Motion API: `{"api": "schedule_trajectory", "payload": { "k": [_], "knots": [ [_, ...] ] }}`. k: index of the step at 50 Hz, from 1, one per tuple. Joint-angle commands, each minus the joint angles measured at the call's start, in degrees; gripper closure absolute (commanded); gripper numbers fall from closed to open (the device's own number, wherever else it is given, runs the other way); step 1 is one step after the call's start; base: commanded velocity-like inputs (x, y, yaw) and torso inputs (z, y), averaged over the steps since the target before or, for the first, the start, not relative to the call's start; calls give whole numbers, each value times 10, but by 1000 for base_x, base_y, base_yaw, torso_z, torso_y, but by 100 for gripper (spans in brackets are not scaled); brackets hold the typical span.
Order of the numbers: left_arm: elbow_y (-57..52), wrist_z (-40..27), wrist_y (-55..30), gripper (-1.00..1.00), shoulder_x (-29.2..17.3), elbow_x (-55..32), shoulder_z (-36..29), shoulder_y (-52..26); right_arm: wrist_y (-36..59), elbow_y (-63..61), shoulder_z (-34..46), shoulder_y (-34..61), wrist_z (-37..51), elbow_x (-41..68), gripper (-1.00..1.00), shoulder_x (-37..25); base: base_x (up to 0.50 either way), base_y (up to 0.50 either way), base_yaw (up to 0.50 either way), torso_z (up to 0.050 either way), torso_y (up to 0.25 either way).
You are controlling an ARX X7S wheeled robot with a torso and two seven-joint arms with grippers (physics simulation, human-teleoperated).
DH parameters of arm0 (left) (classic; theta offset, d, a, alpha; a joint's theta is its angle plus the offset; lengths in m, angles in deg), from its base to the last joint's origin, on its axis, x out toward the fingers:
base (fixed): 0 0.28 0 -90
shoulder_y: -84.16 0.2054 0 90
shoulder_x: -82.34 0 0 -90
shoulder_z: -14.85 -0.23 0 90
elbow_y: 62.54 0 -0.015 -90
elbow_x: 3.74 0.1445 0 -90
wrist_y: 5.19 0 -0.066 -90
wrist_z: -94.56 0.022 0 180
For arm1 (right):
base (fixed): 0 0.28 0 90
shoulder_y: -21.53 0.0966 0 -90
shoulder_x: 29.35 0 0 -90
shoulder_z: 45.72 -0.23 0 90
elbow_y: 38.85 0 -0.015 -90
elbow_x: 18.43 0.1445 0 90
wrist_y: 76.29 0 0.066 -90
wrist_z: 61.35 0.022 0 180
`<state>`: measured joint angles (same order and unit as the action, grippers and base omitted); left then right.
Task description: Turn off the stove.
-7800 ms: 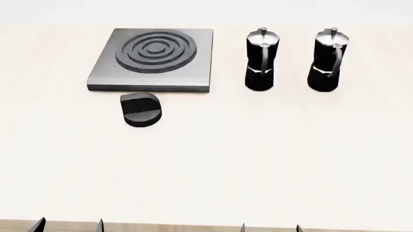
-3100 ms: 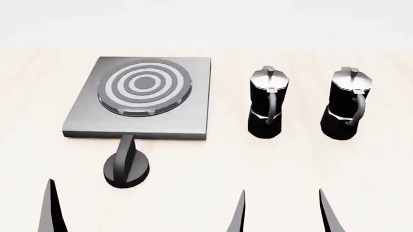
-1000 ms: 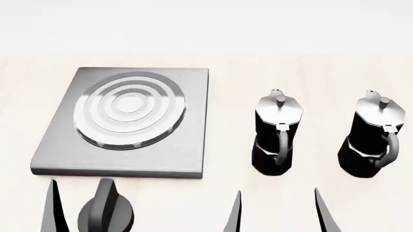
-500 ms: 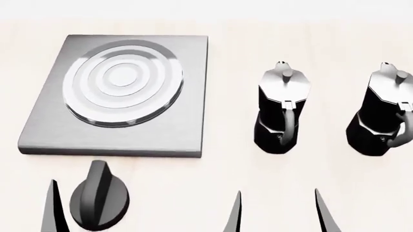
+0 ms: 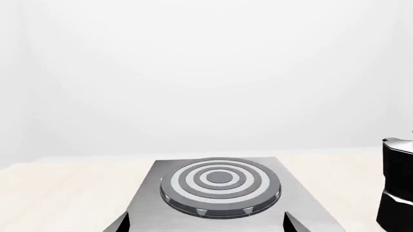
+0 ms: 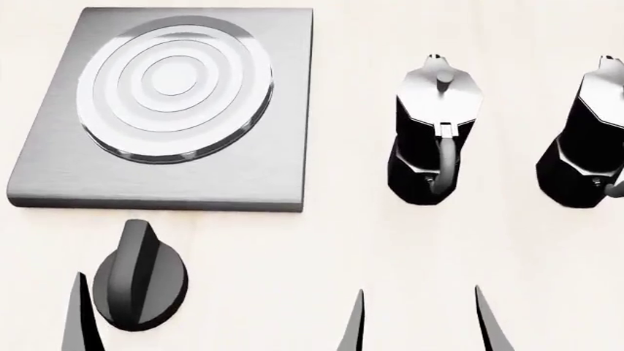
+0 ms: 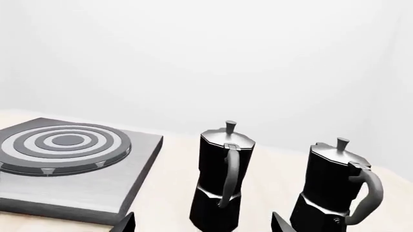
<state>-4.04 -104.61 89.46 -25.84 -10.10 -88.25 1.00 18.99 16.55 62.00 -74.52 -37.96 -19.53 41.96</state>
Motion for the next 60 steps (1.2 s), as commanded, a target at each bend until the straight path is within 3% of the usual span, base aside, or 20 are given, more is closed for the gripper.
{"api": "schedule_trajectory", "payload": {
  "k": [1,32,60],
  "knots": [
    [1,-3,3,-100,-2,-1,-1,0,0,0,2,0,3,0,-100,-2,0,0,0,0,0],
    [-94,-18,-76,-100,0,-2,-21,-44,-1,8,6,5,7,6,-100,-6,0,0,0,0,0],
    [29,6,-53,-100,26,-16,-58,-123,1,11,10,12,10,9,-100,-9,0,0,0,0,0]
  ]
}}
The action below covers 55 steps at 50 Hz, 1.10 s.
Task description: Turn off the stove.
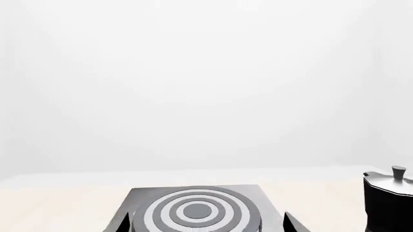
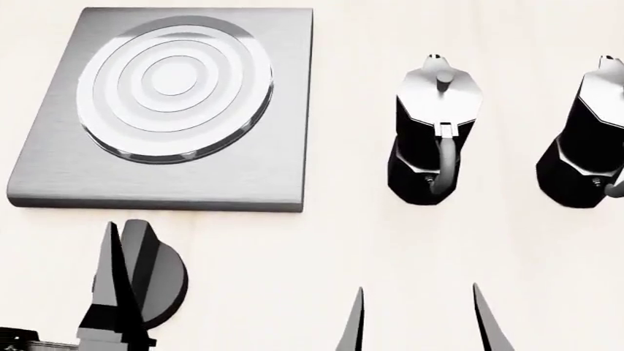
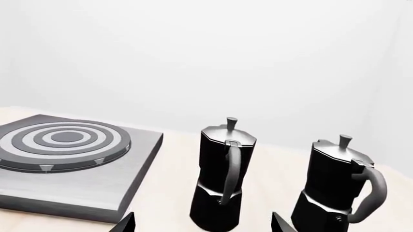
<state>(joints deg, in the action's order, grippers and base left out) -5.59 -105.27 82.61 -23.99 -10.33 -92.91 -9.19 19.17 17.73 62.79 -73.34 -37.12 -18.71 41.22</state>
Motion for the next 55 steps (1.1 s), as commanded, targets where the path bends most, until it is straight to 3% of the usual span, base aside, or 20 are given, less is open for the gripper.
{"api": "schedule_trajectory", "payload": {
  "k": [1,28,55],
  "knots": [
    [47,15,15,-100,7,-18,-12,-23,-1,-1,2,1,2,0,-100,-2,0,0,0,0,0],
    [212,21,54,-100,26,-4,-31,-70,0,9,7,6,4,4,-100,-4,0,0,0,0,0],
    [270,-7,88,-100,28,31,-42,-68,1,7,11,3,9,5,-100,-9,0,0,0,0,0]
  ]
}}
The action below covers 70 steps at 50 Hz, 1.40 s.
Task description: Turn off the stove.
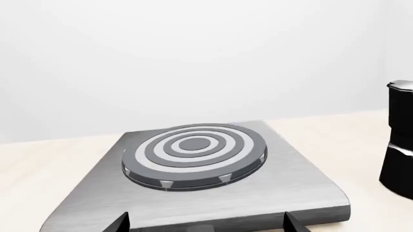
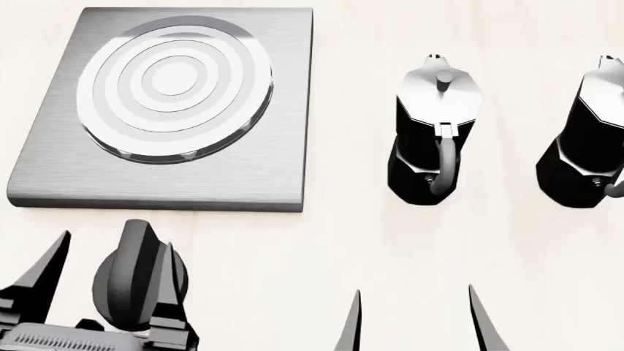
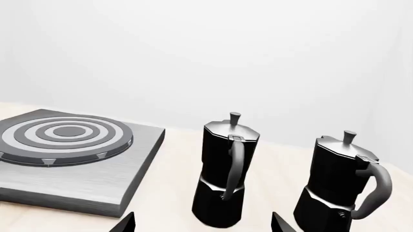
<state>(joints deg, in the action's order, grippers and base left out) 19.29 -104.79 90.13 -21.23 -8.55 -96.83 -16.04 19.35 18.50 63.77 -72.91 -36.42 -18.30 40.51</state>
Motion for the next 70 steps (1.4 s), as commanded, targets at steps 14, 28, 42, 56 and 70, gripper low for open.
{"api": "schedule_trajectory", "payload": {
  "k": [14,28,42,56,70],
  "knots": [
    [39,-22,18,-100,1,12,-1,-5,-1,0,3,0,3,1,-100,-5,0,0,0,0,0],
    [91,-23,23,-100,8,3,0,-27,1,-2,5,0,6,4,-100,-5,0,0,0,0,0],
    [114,-27,28,-100,7,-2,3,-34,3,-3,6,0,9,3,-100,-7,0,0,0,0,0],
    [109,-33,29,-100,2,-6,4,-25,3,-5,8,-1,11,3,-100,-10,0,0,0,0,0],
    [127,-26,26,-100,2,-17,0,-33,1,-3,9,0,13,6,-100,-11,0,0,0,0,0]
  ]
}}
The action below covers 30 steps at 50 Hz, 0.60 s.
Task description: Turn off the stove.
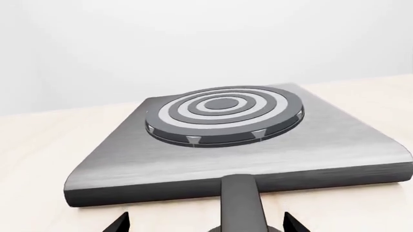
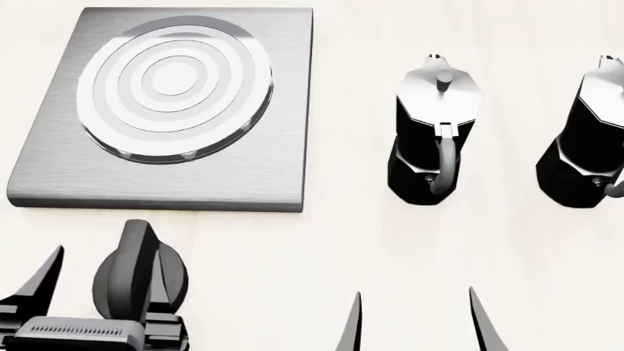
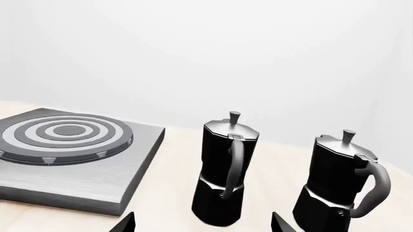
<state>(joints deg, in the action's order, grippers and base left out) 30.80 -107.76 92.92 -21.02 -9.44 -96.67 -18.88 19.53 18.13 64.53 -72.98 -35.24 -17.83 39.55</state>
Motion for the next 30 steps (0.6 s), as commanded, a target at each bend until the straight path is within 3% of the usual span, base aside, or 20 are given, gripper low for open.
{"api": "schedule_trajectory", "payload": {
  "k": [1,30],
  "knots": [
    [15,4,-3,-100,0,-10,-2,-6,-1,2,1,1,1,2,-100,-1,0,0,0,0,0],
    [38,-7,13,-100,-8,-15,4,-1,0,2,5,2,6,2,-100,-5,0,0,0,0,0]
  ]
}}
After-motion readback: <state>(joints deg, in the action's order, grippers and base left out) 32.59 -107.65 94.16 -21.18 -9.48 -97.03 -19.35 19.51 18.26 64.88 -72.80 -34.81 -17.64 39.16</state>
